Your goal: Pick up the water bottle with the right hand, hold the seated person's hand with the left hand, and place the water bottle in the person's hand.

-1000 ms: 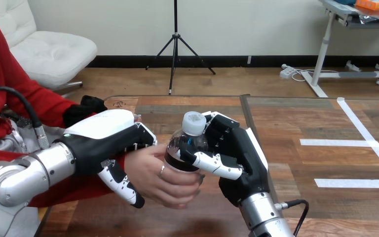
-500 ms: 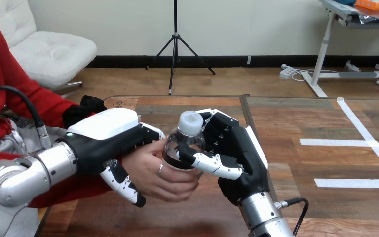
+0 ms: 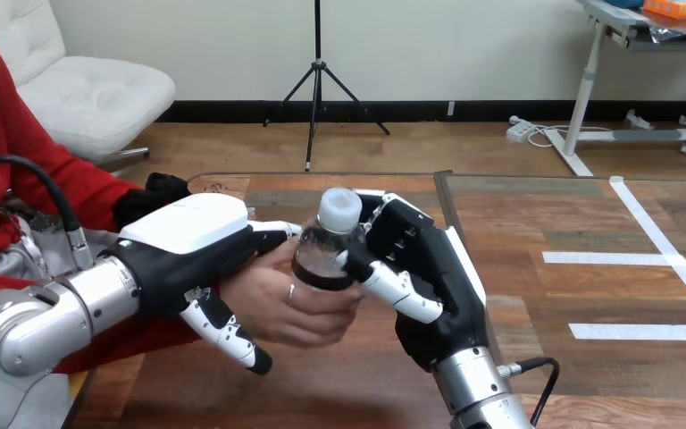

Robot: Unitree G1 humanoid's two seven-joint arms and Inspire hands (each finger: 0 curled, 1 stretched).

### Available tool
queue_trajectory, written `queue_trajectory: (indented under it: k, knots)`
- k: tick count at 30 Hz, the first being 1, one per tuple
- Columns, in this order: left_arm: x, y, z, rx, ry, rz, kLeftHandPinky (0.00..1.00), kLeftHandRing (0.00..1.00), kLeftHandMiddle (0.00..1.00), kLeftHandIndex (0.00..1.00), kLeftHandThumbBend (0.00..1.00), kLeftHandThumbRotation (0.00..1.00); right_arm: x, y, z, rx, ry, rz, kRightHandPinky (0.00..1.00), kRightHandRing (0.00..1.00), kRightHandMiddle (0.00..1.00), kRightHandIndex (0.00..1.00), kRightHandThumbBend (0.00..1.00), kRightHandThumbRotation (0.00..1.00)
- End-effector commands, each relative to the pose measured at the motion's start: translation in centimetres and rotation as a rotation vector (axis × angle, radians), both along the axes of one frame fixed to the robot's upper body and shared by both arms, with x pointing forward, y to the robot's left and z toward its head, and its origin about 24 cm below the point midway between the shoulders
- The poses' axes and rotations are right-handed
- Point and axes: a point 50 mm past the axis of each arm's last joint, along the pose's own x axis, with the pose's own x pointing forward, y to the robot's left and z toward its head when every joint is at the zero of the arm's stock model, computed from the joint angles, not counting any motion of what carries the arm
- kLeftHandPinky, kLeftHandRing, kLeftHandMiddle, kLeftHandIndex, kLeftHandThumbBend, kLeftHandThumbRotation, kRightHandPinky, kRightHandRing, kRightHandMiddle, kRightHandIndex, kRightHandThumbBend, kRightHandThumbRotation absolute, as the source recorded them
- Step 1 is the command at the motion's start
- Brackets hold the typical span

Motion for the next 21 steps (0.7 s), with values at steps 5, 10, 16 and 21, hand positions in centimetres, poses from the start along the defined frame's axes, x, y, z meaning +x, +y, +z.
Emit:
queue_trajectory:
  k: [5,10,16,21]
  knots:
    - [0.7,0.3,2.9,-0.001,-0.157,0.014,0.92,0.96,0.98,0.99,1.00,0.39,1.9,4.3,6.2,0.212,-0.244,0.030,0.74,0.73,0.69,0.72,1.00,0.51]
    - [0.5,0.4,2.8,0.003,-0.158,0.024,0.94,0.98,0.99,1.00,1.00,0.41,2.0,4.0,6.1,0.204,-0.249,0.037,0.77,0.76,0.71,0.75,1.00,0.53]
    - [0.3,0.5,2.8,0.013,-0.158,0.031,0.98,1.00,1.00,1.00,1.00,0.43,2.0,3.6,6.0,0.196,-0.256,0.041,0.81,0.78,0.73,0.78,1.00,0.55]
    - [0.1,0.6,2.7,0.015,-0.162,0.035,0.99,1.00,1.00,1.00,1.00,0.45,2.1,3.4,5.9,0.191,-0.263,0.043,0.82,0.79,0.74,0.79,1.00,0.56]
